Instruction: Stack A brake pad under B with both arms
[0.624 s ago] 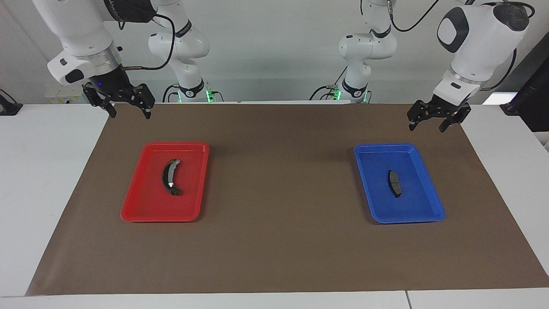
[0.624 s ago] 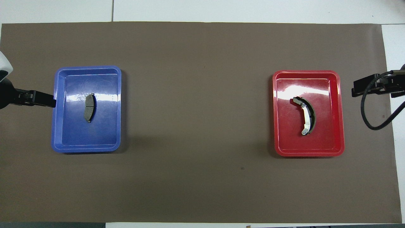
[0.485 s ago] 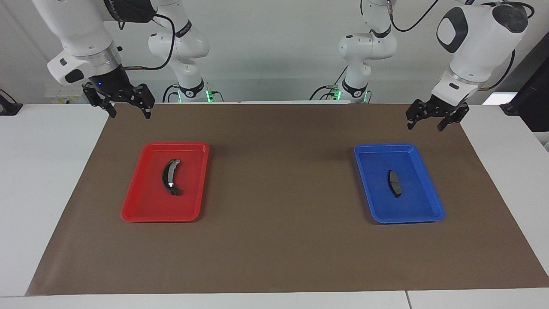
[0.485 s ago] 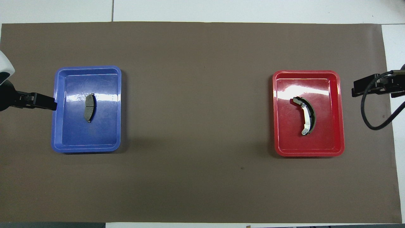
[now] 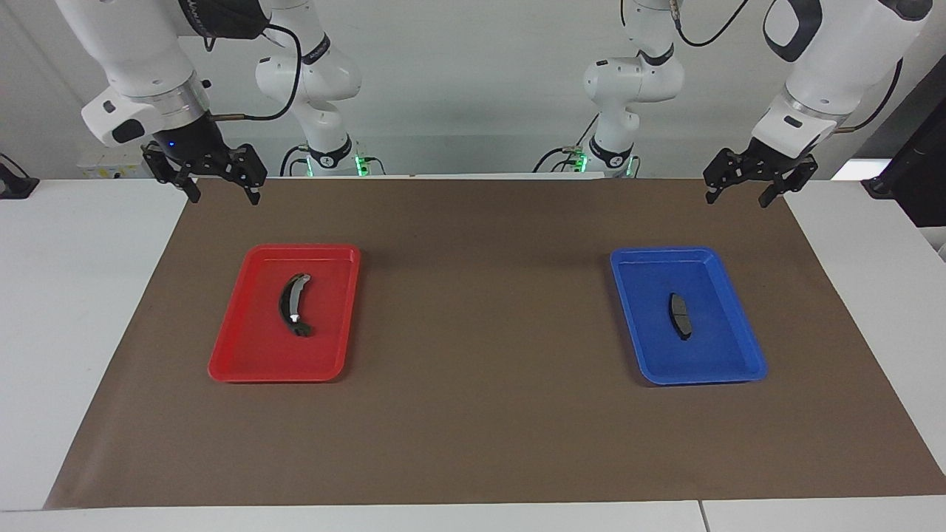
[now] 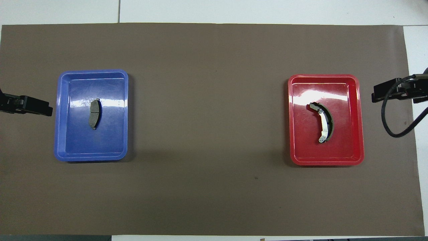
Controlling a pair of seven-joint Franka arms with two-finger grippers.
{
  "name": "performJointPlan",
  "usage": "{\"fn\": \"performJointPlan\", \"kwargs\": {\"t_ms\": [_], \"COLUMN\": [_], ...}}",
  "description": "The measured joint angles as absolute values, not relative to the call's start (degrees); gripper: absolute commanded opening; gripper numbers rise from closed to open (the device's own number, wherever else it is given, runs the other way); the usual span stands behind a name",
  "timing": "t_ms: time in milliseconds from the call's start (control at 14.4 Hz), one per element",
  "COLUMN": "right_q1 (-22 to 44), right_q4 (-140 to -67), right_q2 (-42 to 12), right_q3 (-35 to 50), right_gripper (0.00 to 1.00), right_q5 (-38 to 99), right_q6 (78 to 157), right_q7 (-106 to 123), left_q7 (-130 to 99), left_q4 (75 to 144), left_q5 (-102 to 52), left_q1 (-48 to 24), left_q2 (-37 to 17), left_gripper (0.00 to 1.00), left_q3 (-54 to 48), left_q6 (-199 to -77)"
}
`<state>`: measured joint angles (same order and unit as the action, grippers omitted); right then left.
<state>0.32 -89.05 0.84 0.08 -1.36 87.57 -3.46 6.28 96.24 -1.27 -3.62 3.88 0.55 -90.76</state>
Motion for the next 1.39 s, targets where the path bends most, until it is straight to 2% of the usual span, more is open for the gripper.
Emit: {"fn": "performJointPlan", "kwargs": {"t_ms": [416, 554, 762, 970, 1386], "right_q1": [0.3, 0.4, 0.4, 0.4, 0.2], "right_q4": [-89.1, -90.1, -96.2, -104.2, -122.2], "right_q2": [0.8, 0.9, 1.7, 1.5, -1.1], "right_q3": [0.1, 0.1, 0.2, 0.2, 0.0], "right_gripper": [0.99, 0.99, 0.99, 0.99, 0.99], "right_q5": [-1.4, -1.3, -1.3, -1.3, -0.7], "right_q6": [87.7, 90.0, 97.6, 105.9, 128.3], "right_q7": [-3.5, -3.5, -3.4, -2.7, 1.8], "left_q7": [6.2, 6.2, 6.2, 6.2, 5.1], "left_q4": [96.4, 96.4, 97.8, 103.2, 113.0], "left_q5": [-1.3, -1.3, -1.3, -1.3, -1.3], "left_q1": [-3.6, -3.7, -3.7, -3.7, -3.9], "left_q2": [3.5, 3.5, 3.0, 1.9, -6.1], "left_gripper": [0.99, 0.99, 0.99, 0.99, 0.99], "left_q3": [0.5, 0.5, 0.5, 0.5, 0.5], "left_q6": [-91.1, -91.4, -94.5, -102.7, -121.5]}}
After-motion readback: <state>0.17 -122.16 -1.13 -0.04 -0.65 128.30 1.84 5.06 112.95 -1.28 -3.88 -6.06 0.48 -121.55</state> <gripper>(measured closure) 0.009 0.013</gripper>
